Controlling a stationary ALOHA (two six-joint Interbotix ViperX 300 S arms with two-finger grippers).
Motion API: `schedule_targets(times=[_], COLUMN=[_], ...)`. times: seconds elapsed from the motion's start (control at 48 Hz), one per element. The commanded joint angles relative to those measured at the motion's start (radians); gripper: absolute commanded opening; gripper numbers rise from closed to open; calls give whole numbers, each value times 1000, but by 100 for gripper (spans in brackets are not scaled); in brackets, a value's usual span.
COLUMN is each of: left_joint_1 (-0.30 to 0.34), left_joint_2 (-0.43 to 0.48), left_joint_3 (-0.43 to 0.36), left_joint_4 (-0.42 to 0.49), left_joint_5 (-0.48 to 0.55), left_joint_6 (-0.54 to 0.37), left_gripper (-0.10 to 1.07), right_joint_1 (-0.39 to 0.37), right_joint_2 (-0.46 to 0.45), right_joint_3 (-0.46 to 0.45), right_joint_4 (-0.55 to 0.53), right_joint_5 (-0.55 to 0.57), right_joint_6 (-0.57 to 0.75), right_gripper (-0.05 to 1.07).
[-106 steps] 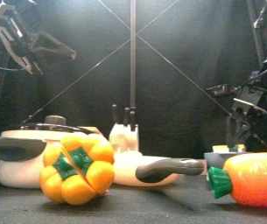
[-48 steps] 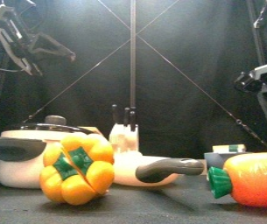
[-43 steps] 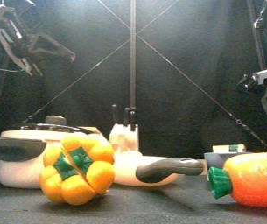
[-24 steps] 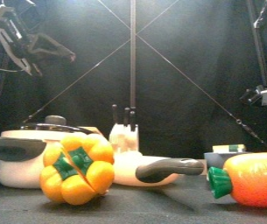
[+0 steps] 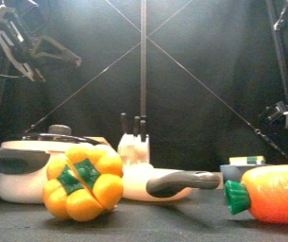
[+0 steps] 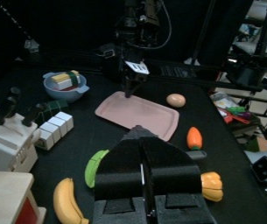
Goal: Straighten plate orientation
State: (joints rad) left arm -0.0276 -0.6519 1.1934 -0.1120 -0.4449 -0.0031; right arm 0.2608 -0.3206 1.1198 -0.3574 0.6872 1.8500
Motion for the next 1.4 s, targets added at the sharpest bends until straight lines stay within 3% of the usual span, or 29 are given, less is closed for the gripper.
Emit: schedule_targets(times=[0.0,0.375,0.958,1.375], left_joint_1=[-2,0,0,0], left_joint_2=[2,2,2,2], left_joint_3=[-11,-9,-6,-6], left_joint_4=[2,2,2,2], left_joint_5=[-9,-9,-9,-11], left_joint_6=[0,0,0,0], left_gripper=[-4,-4,-4,-4], right_joint_1=[-20,-101,-247,-313], right_joint_2=[9,77,130,190], right_joint_3=[-6,-15,-55,-152], right_joint_4=[-15,-66,-178,-167], right_joint_5=[-17,-60,-61,-64], right_joint_6=[2,2,23,26], right_gripper=[74,63,60,60])
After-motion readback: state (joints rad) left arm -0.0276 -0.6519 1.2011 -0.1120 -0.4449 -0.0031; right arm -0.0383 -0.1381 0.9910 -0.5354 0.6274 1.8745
